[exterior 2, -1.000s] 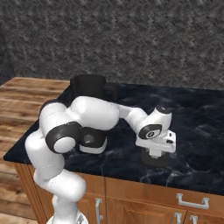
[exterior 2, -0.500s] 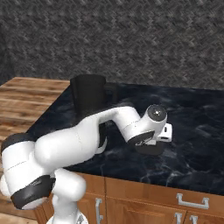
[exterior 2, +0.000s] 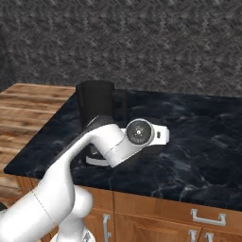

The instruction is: Close the lid blender by securely placing the lid on top.

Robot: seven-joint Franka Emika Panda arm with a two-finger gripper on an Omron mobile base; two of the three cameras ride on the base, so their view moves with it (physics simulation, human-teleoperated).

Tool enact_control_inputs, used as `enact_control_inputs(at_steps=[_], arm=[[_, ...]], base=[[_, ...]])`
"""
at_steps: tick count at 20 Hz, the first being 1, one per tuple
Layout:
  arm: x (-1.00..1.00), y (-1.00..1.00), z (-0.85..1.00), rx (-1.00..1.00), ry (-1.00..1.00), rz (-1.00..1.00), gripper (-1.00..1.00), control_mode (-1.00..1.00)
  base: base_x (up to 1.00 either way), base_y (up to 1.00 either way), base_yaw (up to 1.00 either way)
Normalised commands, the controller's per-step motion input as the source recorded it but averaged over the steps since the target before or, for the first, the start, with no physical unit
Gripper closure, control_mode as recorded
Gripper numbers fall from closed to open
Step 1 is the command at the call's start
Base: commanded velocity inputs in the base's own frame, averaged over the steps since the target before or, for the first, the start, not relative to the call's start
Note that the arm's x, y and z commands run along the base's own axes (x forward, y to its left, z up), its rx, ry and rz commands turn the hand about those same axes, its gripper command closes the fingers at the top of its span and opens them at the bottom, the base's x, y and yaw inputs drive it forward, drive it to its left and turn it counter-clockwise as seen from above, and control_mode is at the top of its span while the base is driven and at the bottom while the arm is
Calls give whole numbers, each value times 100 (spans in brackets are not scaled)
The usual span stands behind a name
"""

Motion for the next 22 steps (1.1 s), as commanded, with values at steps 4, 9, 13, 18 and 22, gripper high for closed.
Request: enact_control_inputs(at_steps=[4, 9, 13, 18, 22], arm=[[-38, 39, 100, -4, -20, -6, 100, -100], [-20, 46, 100, -7, -9, -4, 100, -100], [-2, 56, 100, -9, -1, 0, 100, -100], [3, 64, 97, -8, 3, 0, 100, -100], [22, 62, 53, -2, 16, -1, 100, -100]], base=[[0, 0, 0], [0, 0, 0], [0, 0, 0], [0, 0, 0], [0, 0, 0]])
